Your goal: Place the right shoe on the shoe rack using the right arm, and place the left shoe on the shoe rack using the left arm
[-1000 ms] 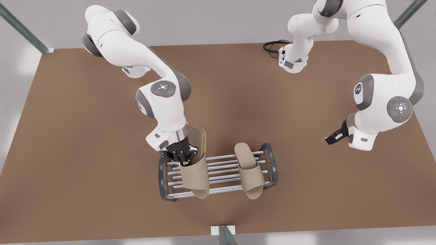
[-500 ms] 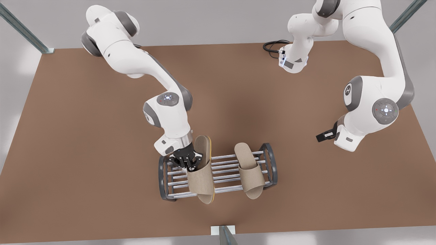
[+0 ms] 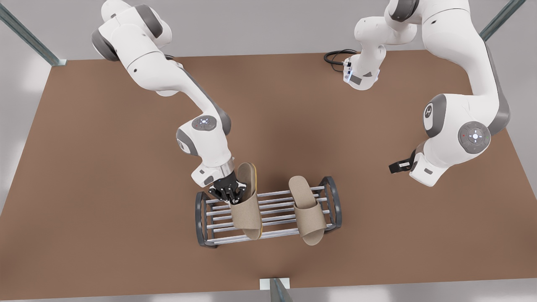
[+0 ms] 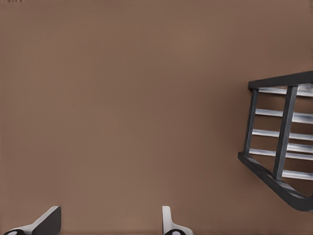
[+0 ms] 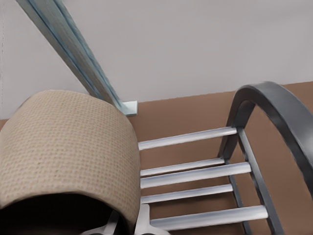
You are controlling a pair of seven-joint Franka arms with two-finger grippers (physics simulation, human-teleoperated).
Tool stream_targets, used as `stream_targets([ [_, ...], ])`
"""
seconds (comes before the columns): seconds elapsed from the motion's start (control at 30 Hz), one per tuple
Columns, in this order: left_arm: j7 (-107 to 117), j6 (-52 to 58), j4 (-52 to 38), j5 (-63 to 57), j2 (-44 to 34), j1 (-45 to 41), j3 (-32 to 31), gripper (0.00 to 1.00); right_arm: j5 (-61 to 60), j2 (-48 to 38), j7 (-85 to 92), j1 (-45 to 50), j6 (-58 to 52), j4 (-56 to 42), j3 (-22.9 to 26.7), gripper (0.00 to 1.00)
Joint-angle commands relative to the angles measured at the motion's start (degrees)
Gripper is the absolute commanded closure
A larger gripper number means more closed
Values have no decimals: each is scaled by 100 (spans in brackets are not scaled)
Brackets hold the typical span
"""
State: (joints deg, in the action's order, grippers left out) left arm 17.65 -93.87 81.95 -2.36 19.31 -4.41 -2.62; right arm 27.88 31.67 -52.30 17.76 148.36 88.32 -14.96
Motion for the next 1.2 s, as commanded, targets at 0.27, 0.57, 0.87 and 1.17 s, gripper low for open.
stream_targets([
  [0.27,-359,-141,76,8,-33,19,-1,0,464,32,-536,70,176,185,11,79],
  [0.57,-359,-132,76,-1,-24,11,-1,0,1106,199,-896,88,220,106,142,79],
  [0.87,-359,-123,76,-1,-24,11,-1,0,1123,261,-1037,527,229,18,635,0],
  [1.17,-236,-325,5,8,64,-7,-1,0,1106,243,-1045,571,220,-35,617,0],
])
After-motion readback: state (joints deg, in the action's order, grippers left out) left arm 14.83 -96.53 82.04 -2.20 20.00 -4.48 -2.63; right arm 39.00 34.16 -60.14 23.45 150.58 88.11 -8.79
